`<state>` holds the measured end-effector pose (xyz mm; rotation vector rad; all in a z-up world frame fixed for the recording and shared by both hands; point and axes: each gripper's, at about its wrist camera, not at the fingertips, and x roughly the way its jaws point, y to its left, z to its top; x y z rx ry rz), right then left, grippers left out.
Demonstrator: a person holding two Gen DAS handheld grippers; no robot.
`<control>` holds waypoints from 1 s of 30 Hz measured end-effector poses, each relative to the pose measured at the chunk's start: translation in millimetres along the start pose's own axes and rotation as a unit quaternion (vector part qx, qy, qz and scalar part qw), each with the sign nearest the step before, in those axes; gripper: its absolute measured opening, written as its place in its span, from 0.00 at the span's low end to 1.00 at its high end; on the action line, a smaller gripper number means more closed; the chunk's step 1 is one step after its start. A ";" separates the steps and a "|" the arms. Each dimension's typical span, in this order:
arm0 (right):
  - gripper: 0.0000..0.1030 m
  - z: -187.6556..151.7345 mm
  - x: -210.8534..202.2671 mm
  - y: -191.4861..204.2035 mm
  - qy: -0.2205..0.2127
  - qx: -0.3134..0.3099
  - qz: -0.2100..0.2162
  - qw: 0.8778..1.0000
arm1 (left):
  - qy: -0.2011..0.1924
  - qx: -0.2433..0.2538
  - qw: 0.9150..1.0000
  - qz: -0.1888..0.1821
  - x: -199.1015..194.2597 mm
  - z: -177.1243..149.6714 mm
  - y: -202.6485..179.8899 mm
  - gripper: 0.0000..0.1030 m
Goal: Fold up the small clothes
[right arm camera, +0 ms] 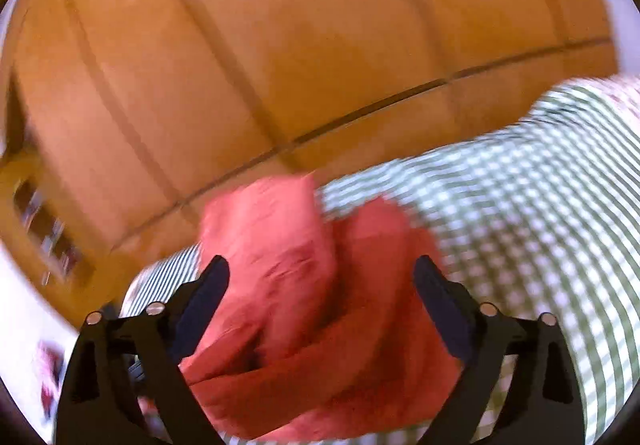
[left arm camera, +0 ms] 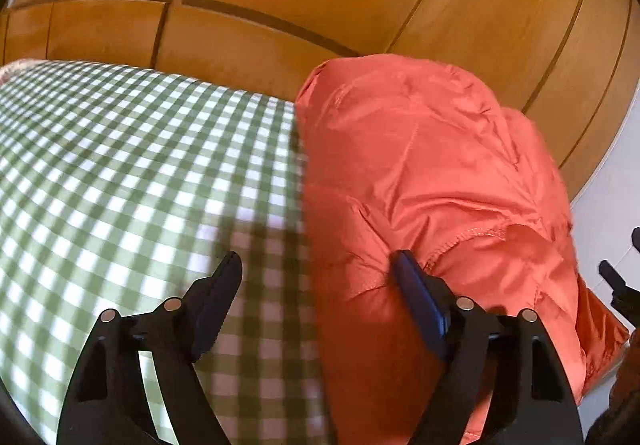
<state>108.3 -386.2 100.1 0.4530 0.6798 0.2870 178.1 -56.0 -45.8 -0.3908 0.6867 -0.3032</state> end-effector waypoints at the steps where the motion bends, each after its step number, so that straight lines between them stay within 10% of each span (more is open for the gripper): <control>1: 0.80 -0.7 9.2 1.9 0.015 0.003 0.004 1.000 | -0.003 -0.005 1.000 -0.008 1.2 -1.5 -4.1 0.75; 5: 0.77 -6.8 58.8 -1.3 0.107 0.026 -0.034 0.993 | -0.007 0.002 1.000 -0.007 -0.7 -5.6 -12.2 0.75; 12: 0.14 -6.5 58.6 38.7 0.092 -0.066 -0.026 0.993 | -0.017 0.030 0.999 0.005 -0.2 -2.4 -18.8 0.63; 22: 0.09 -6.8 5.5 -38.7 0.036 0.048 0.024 0.998 | -0.009 0.081 0.995 -0.055 12.4 1.0 -72.8 0.63; 30: 0.09 -33.2 10.7 -122.7 0.021 0.141 -0.005 0.990 | -0.005 0.228 0.974 -0.005 25.6 -17.3 -154.6 0.72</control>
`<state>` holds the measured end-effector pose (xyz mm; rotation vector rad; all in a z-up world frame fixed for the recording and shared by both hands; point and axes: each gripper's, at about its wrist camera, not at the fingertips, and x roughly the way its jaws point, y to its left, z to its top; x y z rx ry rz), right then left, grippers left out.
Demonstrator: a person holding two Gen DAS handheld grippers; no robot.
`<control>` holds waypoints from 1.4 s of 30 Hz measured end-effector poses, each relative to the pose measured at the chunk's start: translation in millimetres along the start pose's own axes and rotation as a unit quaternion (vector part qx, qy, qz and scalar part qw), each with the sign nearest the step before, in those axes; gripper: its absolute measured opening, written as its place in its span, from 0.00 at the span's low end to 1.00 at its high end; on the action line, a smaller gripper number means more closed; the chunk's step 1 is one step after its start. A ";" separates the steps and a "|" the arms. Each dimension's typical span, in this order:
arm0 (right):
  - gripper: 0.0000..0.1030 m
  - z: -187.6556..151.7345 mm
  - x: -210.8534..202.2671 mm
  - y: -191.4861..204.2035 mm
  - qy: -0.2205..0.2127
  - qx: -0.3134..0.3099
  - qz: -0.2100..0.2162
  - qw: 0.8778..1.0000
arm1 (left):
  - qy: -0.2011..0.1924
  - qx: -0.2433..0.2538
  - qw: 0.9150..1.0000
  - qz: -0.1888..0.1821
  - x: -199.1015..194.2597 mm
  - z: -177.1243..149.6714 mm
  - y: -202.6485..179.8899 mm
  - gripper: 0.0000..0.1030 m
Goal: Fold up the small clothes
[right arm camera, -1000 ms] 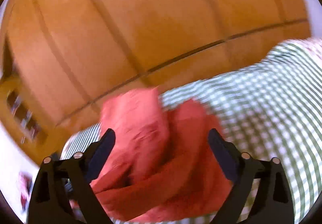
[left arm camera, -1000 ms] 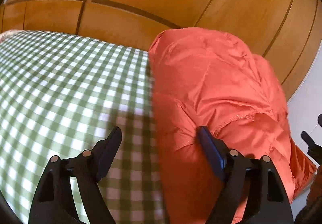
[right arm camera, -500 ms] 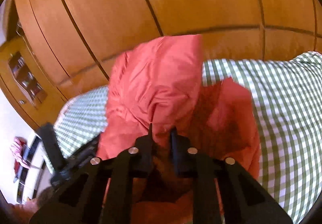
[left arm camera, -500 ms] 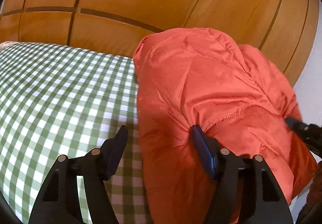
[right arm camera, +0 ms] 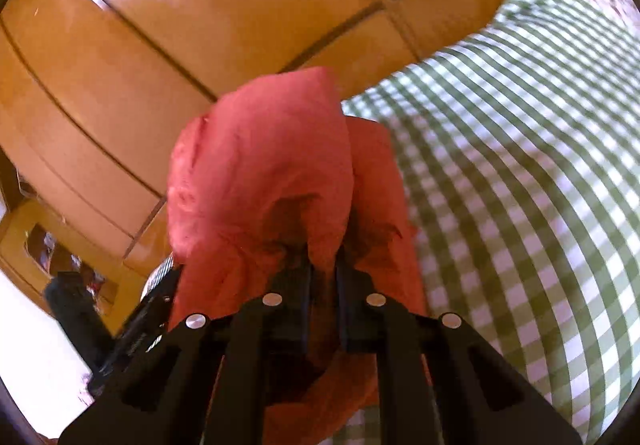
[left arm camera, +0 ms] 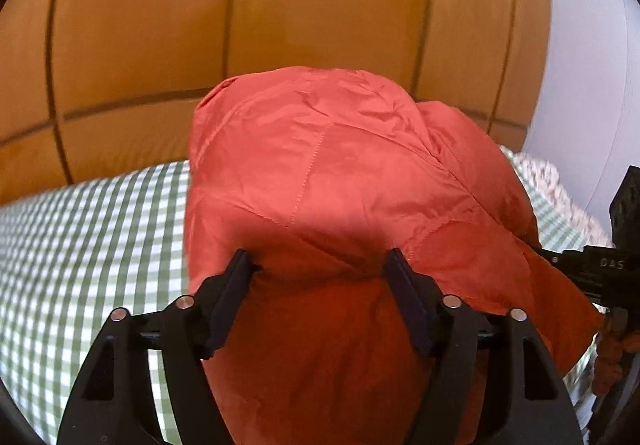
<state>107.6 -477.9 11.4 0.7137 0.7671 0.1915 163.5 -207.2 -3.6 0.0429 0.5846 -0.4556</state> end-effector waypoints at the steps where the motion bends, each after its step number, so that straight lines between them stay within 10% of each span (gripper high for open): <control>1: 0.09 -3.0 1.7 -4.1 -0.005 -0.001 -0.006 1.000 | 0.006 0.014 1.000 0.004 1.8 0.3 -8.1 0.73; 8: 0.22 -15.3 -21.7 -19.4 -0.049 0.035 -0.012 0.998 | 0.019 0.100 0.994 0.045 8.3 -9.7 -55.2 0.87; 12: 0.80 -0.7 -46.7 -21.7 -0.098 0.059 -0.008 0.993 | 0.016 0.096 0.994 0.052 8.7 -11.0 -54.2 0.88; 16: 0.97 36.2 -20.6 -16.7 -0.035 0.092 0.035 0.995 | 0.009 0.104 0.993 0.062 8.0 -8.4 -58.2 0.88; 19: 0.88 55.8 16.2 -3.2 0.015 0.058 0.010 0.998 | 0.003 0.110 0.992 0.066 5.5 -10.0 -59.5 0.88; 20: 0.64 60.3 29.5 6.9 0.035 0.032 0.027 0.999 | 0.001 0.111 0.992 0.066 5.0 -10.9 -59.3 0.89; 22: 0.50 66.2 45.3 27.1 0.049 -0.008 0.042 0.998 | -0.002 0.114 0.990 0.078 1.5 -10.5 -59.0 0.89; 27: 0.28 74.3 59.9 48.0 0.039 -0.009 0.234 0.971 | -0.019 0.107 0.990 0.087 -10.3 -5.7 -49.4 0.89; 34: 0.27 66.4 86.1 -42.4 0.030 0.107 0.203 0.973 | 0.001 0.156 0.986 0.052 12.5 -5.7 -75.9 0.96; 38: 0.46 73.7 43.5 -28.7 -0.009 0.053 0.094 0.994 | 0.006 0.219 0.974 0.048 27.2 -13.3 -112.1 0.96; 42: 0.45 88.7 -24.0 23.4 -0.099 -0.068 -0.013 0.993 | -0.001 0.217 0.975 0.040 32.3 -18.2 -117.4 0.96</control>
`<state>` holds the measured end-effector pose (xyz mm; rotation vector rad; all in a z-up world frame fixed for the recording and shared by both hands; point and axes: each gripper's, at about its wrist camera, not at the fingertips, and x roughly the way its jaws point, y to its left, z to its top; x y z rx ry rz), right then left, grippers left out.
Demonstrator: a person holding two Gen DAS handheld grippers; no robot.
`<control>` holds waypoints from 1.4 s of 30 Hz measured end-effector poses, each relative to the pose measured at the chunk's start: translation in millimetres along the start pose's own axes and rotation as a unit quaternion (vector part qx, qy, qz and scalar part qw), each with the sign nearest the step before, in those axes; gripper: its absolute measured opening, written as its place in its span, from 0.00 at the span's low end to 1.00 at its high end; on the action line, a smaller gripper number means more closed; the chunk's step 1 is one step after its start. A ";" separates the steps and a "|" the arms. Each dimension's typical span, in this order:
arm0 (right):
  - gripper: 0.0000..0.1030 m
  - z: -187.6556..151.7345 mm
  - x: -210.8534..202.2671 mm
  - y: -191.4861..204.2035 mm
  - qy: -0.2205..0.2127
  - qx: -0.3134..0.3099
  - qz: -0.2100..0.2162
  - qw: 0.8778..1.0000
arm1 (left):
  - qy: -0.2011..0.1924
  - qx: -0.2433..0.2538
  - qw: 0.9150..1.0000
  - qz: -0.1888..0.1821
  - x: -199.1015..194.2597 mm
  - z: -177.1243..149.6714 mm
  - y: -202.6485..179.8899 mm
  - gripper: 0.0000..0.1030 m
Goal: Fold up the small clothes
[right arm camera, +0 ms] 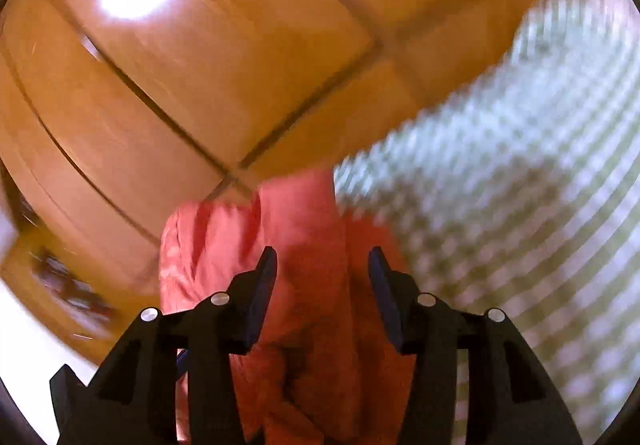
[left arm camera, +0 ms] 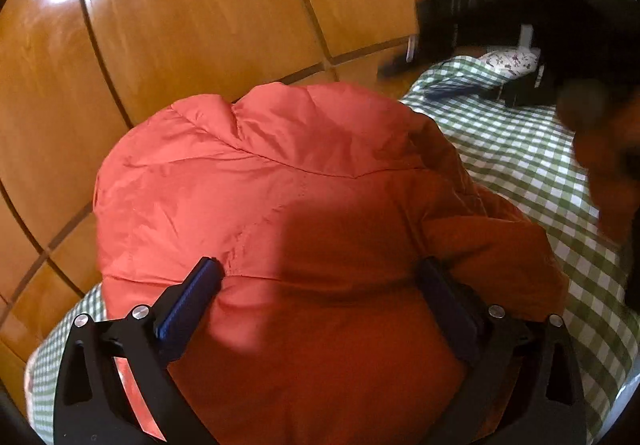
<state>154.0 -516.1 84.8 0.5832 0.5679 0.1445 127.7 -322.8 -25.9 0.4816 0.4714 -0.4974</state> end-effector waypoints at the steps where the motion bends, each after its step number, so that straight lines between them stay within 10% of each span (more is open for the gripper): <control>1: 0.44 5.0 -3.8 10.8 -0.002 -0.022 -0.006 1.000 | -0.002 -0.003 1.000 -0.001 0.6 -1.0 0.8 0.96; 8: 0.26 -6.4 55.8 64.4 0.085 -0.108 0.026 0.990 | -0.015 -0.007 1.000 -0.009 -0.7 -7.4 5.2 0.96; 15: 0.00 -36.5 89.9 28.8 0.070 -0.122 -0.064 0.988 | -0.024 0.014 0.999 -0.038 -29.0 -15.4 14.8 0.96; 24: 0.00 -52.7 85.6 2.5 0.040 -0.092 -0.111 0.989 | -0.019 -0.096 0.995 0.009 -27.4 37.5 85.3 0.96; 29: 0.00 -56.7 88.2 6.5 0.038 -0.106 -0.122 0.986 | 0.070 -0.125 0.989 0.043 46.3 74.6 106.4 0.96; 42: 0.00 -57.9 109.6 -4.2 0.063 -0.081 -0.146 0.984 | 0.131 -0.150 0.977 0.077 126.0 50.2 112.1 0.97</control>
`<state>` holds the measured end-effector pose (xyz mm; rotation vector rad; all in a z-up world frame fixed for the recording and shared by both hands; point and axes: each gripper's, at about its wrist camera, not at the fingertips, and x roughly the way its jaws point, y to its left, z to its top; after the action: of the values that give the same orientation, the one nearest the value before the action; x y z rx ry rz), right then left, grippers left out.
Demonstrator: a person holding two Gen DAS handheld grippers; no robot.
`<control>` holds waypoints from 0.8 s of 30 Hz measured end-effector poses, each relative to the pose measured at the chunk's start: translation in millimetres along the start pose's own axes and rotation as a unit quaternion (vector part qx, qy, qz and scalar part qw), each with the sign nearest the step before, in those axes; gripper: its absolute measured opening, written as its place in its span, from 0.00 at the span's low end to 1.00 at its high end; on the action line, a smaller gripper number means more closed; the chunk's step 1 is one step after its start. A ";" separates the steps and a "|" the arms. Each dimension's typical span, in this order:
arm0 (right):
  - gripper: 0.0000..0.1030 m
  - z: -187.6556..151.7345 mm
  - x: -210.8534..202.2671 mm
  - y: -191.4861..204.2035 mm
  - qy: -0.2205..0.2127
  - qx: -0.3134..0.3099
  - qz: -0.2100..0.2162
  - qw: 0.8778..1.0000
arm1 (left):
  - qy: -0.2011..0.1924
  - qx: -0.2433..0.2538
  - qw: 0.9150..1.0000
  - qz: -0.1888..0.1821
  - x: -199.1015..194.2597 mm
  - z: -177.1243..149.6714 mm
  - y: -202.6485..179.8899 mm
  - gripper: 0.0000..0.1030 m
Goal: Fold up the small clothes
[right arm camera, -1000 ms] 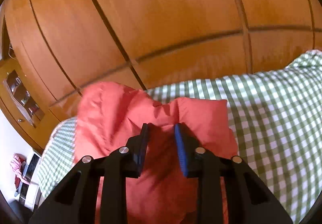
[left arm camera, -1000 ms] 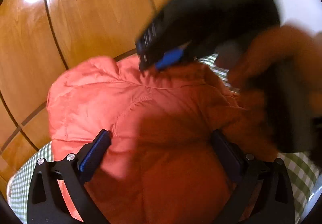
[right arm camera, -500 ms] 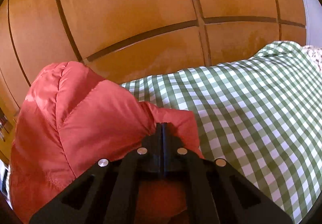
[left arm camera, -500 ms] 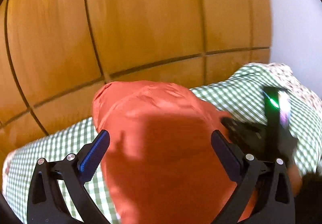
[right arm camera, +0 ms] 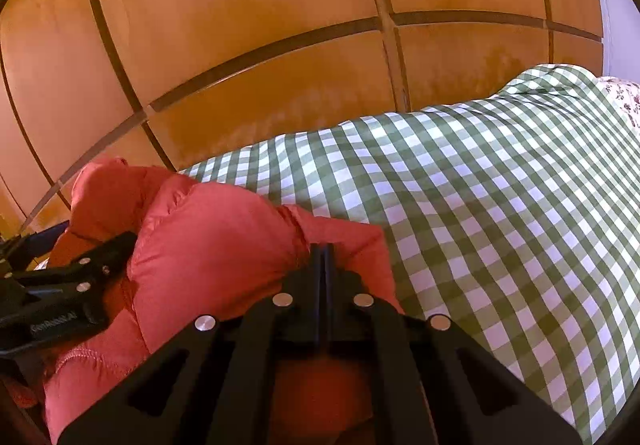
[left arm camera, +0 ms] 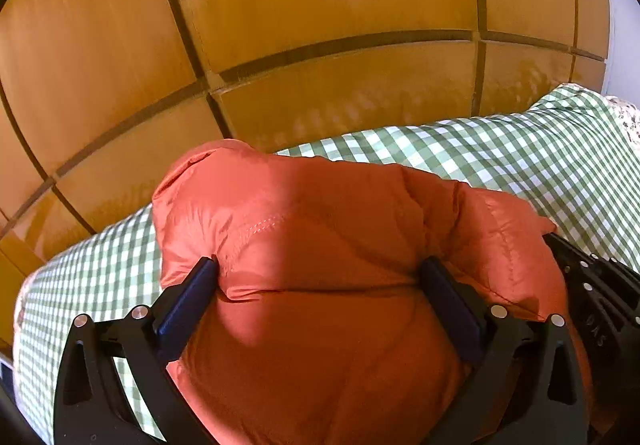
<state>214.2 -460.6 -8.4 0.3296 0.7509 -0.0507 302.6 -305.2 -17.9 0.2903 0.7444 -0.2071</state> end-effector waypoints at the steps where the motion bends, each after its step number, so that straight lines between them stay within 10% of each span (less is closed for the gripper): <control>1: 0.00 0.0 1.7 0.2 0.001 -0.001 -0.003 1.000 | 0.000 -0.001 1.000 0.001 2.9 -0.4 -1.5 0.97; 24: 0.00 -4.2 13.2 -2.3 0.002 -0.006 -0.008 1.000 | -0.021 -0.014 1.000 -0.011 -8.4 -21.6 5.6 0.97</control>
<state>220.7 -460.5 -20.8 0.3133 0.7572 -0.0605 284.4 -292.1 -26.2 0.2502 0.7079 -0.2237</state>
